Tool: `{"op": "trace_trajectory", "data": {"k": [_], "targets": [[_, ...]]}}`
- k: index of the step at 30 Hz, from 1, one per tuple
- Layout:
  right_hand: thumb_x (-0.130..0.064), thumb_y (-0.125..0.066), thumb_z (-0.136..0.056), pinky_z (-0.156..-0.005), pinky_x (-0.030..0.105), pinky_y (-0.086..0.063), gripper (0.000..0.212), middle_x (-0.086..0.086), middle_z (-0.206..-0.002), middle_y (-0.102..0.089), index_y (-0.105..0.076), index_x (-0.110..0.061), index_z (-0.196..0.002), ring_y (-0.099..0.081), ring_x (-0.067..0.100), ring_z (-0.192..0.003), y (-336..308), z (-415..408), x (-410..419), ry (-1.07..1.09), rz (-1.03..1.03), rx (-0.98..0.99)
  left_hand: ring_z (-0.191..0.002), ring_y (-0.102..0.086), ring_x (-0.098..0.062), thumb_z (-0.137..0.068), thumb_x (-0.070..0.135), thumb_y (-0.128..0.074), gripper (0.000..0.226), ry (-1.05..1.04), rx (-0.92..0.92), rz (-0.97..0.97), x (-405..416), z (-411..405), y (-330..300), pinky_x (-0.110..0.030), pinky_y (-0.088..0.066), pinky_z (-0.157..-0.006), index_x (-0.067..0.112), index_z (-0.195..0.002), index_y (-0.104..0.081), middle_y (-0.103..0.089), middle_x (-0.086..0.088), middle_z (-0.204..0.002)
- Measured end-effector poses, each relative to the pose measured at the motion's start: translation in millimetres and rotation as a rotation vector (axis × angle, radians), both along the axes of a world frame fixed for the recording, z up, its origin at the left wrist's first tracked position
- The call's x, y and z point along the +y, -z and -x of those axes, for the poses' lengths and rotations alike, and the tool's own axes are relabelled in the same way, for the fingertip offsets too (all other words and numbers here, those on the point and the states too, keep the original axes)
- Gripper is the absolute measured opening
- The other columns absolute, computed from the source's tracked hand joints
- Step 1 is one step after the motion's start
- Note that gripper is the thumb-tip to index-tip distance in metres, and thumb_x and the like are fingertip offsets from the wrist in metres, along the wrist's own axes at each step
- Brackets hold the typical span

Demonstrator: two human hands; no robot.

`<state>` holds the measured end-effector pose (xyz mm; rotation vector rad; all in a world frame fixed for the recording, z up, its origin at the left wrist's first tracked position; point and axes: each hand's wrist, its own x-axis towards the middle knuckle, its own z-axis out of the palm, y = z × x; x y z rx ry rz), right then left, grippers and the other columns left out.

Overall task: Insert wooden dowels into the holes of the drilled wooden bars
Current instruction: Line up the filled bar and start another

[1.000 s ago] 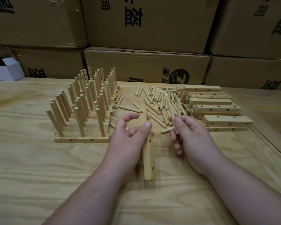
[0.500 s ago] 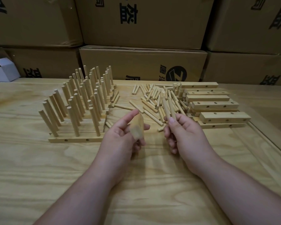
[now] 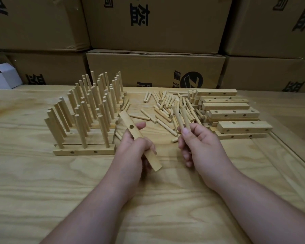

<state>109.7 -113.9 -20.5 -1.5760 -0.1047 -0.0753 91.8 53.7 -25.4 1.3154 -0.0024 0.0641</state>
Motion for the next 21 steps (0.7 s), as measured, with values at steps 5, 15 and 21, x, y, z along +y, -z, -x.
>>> {"op": "trace_trajectory", "data": {"k": [5,15,21], "targets": [[-0.022,-0.064,-0.098,-0.052,0.019,-0.042,0.012,-0.009,-0.070,-0.064,-0.072,-0.028,-0.093,-0.053,0.003,-0.056,4.5,1.5,-0.5,0.015,0.076,-0.116,-0.045,-0.045,-0.018,-0.102,0.058,-0.030,0.056,-0.011,0.009,0.021,0.3,3.6,-2.0,-0.026,-0.043,-0.041,0.016,-0.110,-0.066,-0.051,-0.008,-0.057],[-0.019,-0.065,-0.097,-0.055,0.009,-0.042,0.008,-0.025,-0.058,-0.058,-0.073,-0.023,-0.096,-0.056,-0.003,-0.056,6.6,2.4,-1.1,0.031,0.077,-0.230,-0.054,-0.059,-0.012,-0.099,0.042,-0.049,0.027,0.022,0.028,-0.129,1.7,3.4,-2.0,-0.023,-0.047,-0.045,0.028,-0.096,-0.072,-0.070,-0.003,-0.076],[-0.016,-0.066,-0.096,-0.052,0.007,-0.041,0.010,-0.024,-0.057,-0.058,-0.074,-0.022,-0.096,-0.055,-0.005,-0.053,4.7,1.5,-2.2,0.030,0.074,-0.240,-0.053,-0.056,-0.017,-0.078,0.038,-0.051,0.029,0.026,0.043,-0.078,-0.2,3.9,-3.1,-0.028,-0.048,-0.046,0.018,-0.085,-0.070,-0.065,-0.004,-0.073]]}}
